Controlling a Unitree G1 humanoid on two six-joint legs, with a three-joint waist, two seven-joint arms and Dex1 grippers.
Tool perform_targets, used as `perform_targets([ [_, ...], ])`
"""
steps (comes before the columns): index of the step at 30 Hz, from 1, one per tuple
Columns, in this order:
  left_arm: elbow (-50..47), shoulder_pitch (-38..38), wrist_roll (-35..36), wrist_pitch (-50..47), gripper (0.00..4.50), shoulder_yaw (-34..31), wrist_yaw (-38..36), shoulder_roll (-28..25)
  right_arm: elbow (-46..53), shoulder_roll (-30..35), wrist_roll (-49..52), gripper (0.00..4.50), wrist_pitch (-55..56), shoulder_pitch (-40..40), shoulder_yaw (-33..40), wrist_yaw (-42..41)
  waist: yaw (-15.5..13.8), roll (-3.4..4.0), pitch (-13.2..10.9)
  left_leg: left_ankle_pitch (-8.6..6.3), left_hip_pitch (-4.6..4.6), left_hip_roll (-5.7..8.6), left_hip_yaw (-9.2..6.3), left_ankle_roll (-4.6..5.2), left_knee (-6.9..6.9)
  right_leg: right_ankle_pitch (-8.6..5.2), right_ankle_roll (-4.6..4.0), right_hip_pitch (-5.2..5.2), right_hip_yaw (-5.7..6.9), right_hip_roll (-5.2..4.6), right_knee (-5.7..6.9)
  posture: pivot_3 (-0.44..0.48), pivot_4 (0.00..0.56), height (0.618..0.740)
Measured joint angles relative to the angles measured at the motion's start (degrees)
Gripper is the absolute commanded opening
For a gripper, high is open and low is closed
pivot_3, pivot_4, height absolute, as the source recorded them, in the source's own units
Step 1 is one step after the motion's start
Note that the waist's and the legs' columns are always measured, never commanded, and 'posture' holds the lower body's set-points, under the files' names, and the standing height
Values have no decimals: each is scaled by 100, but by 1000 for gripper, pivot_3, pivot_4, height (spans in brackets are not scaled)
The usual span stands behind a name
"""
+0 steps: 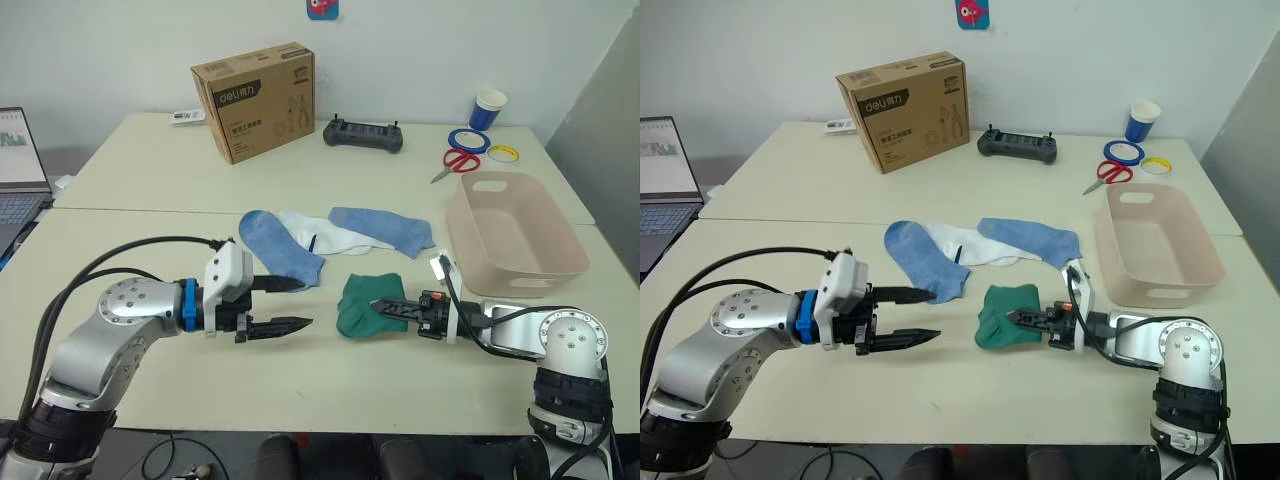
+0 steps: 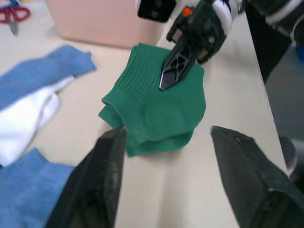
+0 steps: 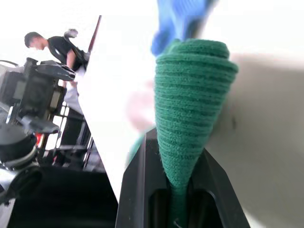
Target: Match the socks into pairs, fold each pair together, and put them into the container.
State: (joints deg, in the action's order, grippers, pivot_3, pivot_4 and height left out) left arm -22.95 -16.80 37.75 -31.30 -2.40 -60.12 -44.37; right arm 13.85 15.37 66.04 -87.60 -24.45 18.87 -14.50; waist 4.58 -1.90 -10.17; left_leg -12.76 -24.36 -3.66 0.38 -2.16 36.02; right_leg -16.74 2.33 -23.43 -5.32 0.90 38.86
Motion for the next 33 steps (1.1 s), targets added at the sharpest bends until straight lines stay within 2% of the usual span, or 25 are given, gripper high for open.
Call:
perform_targets([
  [2,-40,-440,246,-346,4488,2,345,257,258,33,-35,0,223,-73,-30,59,-5,-4,-6,0,-2,3,-6,0,4,3,4,2,1,1,1,0,150,740],
  [8,105,-1812,471,-707,4488,9,1205,1024,680,701,-753,0,1276,-581,-228,73,-7,-4,-8,1,-5,11,2,-2,7,7,10,2,-15,2,-5,0,150,740],
  [14,576,-2588,60,-583,4488,486,1343,1531,202,1853,-1652,0,2258,-1823,-124,-9,-40,1,-13,1,-7,11,1,-2,5,7,9,-3,-13,4,-5,0,150,740],
  [17,906,-3047,-248,-351,4488,728,1337,1819,-71,2610,-2636,0,3030,-2098,-615,-214,-118,1,-13,1,-7,12,9,-2,5,8,8,-1,-20,3,-16,0,150,740],
  [22,1487,-3402,-509,-246,4488,1072,1274,2325,-733,4019,-4759,0,5039,-1834,-2282,-1332,-153,1,-14,1,-11,14,19,-2,10,10,8,-2,-26,0,-24,0,150,740],
  [28,1893,-3854,-880,21,4488,1231,1071,2549,-2043,4820,-6566,0,7166,-1795,-3130,-2094,-167,8,-18,2,-9,16,26,-3,12,13,5,-3,-29,-3,-21,0,150,740],
  [33,1910,-3845,-989,59,4488,1345,940,2643,-2642,4903,-7356,0,8012,-1750,-3371,-2602,-141,11,-20,3,-2,14,24,-4,13,16,-2,-3,-31,-1,-2,0,150,740],
])
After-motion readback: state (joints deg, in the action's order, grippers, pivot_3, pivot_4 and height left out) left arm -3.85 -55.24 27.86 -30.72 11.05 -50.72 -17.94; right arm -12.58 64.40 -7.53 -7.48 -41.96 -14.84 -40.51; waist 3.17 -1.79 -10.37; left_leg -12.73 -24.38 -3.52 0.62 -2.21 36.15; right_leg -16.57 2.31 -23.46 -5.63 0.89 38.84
